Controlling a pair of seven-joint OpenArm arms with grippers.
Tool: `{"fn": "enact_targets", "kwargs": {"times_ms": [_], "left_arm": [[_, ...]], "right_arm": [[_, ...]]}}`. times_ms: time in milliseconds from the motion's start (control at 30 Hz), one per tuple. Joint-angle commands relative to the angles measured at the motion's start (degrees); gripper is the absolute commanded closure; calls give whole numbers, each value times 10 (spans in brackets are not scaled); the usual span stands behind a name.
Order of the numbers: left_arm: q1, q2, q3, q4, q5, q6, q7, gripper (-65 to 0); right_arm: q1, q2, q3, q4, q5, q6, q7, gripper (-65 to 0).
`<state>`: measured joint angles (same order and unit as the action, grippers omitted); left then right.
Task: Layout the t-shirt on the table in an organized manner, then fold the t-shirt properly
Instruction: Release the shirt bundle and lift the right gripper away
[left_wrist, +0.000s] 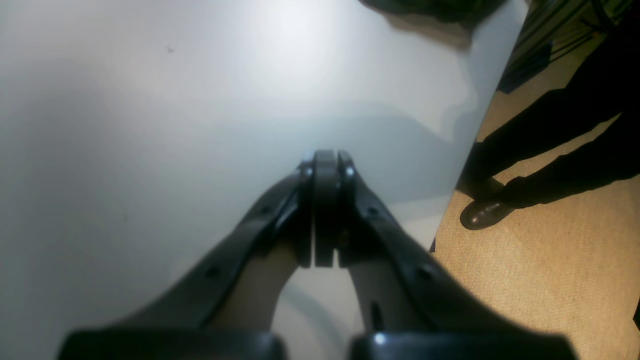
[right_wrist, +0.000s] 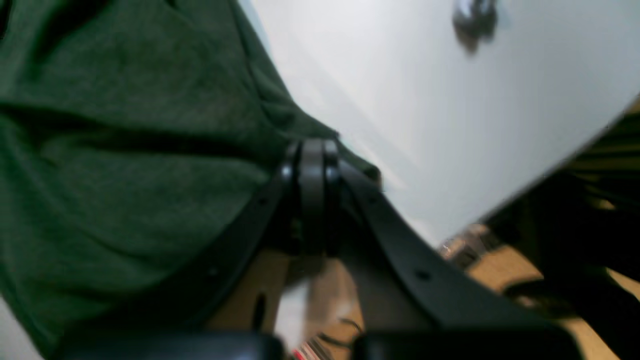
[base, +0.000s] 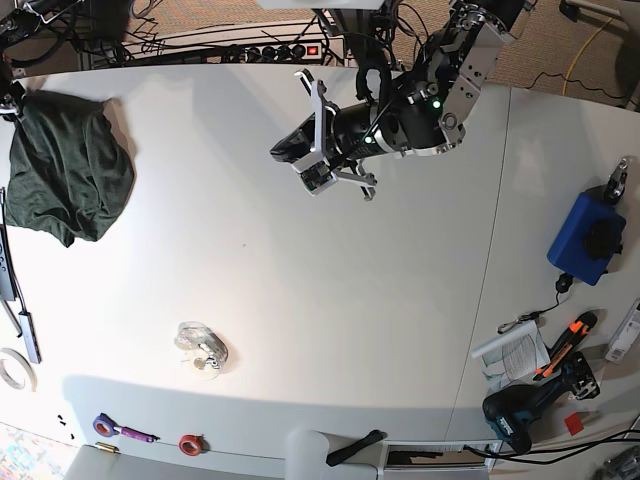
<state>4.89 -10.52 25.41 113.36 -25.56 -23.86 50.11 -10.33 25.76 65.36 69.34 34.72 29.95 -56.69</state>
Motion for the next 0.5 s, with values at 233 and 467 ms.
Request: {"fn": "enact_targets", "kwargs": {"times_ms": [233, 467], "left_arm": [[-6, 2, -2, 9, 56, -77, -122, 0], [-6, 2, -52, 9, 128, -88, -263, 0]], "right_arm": [[0, 74, 37, 30, 101, 99, 102, 0], [0, 79, 48, 157, 173, 100, 122, 0]]}}
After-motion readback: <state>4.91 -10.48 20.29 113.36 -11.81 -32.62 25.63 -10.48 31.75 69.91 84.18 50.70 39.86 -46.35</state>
